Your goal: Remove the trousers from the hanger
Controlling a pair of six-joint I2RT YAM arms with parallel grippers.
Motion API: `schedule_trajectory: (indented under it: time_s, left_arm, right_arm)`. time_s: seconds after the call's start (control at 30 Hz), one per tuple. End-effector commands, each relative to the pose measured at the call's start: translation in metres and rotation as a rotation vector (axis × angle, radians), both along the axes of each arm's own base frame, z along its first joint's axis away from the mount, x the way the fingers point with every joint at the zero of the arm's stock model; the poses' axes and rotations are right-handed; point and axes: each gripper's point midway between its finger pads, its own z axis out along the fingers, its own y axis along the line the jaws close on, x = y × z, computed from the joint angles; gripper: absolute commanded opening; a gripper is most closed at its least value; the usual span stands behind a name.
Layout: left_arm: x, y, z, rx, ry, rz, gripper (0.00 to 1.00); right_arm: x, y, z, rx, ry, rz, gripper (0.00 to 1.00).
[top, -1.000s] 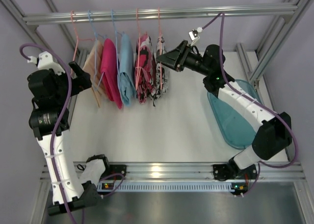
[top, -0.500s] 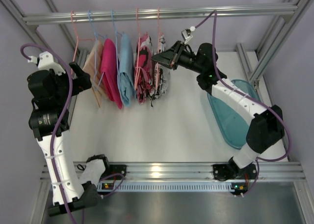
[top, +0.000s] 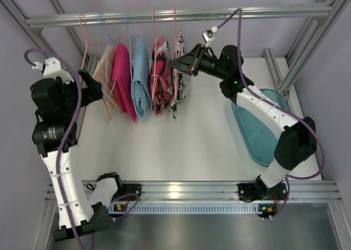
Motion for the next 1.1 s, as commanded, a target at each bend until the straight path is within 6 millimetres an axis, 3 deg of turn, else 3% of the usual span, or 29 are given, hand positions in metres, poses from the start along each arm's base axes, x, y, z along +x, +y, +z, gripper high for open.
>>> schedule_trajectory:
  time_s: [0.0,0.2,0.37,0.47,0.5,0.57,0.63,0.7,0.73,0.87,1.07]
  left_arm:
    - [0.007,0.001,0.024,0.026,-0.087,-0.013,0.96]
    - [0.008,-0.001,0.026,0.017,-0.100,-0.019,0.96]
    - [0.008,-0.006,0.038,0.013,-0.132,-0.043,0.97]
    - [0.009,-0.021,0.047,0.018,-0.158,-0.136,0.98]
    - [0.009,-0.029,0.049,0.012,-0.166,-0.189,0.98]
    - [0.011,-0.037,0.055,0.003,-0.195,-0.231,0.97]
    - [0.010,-0.054,0.057,-0.037,-0.205,-0.323,0.95]
    - [0.009,-0.068,0.060,-0.071,-0.218,-0.404,0.93]
    - [0.003,-0.085,0.059,-0.114,-0.215,-0.503,0.91]
    - [0.001,-0.109,0.062,-0.214,-0.247,-0.651,0.90]
    - [0.015,-0.133,0.098,-0.221,-0.336,-0.735,0.90]
  right_arm:
    - [-0.039,-0.019,0.122,0.165,-0.461,-0.003,0.00]
    - [-0.044,-0.022,0.145,0.169,-0.563,-0.009,0.00]
    - [-0.049,-0.025,0.146,0.169,-0.574,0.003,0.00]
    - [-0.065,-0.033,0.141,0.165,-0.564,0.019,0.00]
    - [-0.064,-0.033,0.127,0.149,-0.531,0.022,0.00]
    - [-0.077,-0.040,0.125,0.161,-0.522,0.030,0.00]
    - [-0.081,-0.042,0.109,0.143,-0.490,0.038,0.00]
    - [-0.091,-0.048,0.103,0.134,-0.484,0.037,0.00]
    - [-0.094,-0.050,0.102,0.130,-0.487,0.039,0.00]
    - [-0.114,-0.062,0.099,0.123,-0.499,0.036,0.00]
    - [-0.132,-0.075,0.094,0.094,-0.517,0.019,0.00]
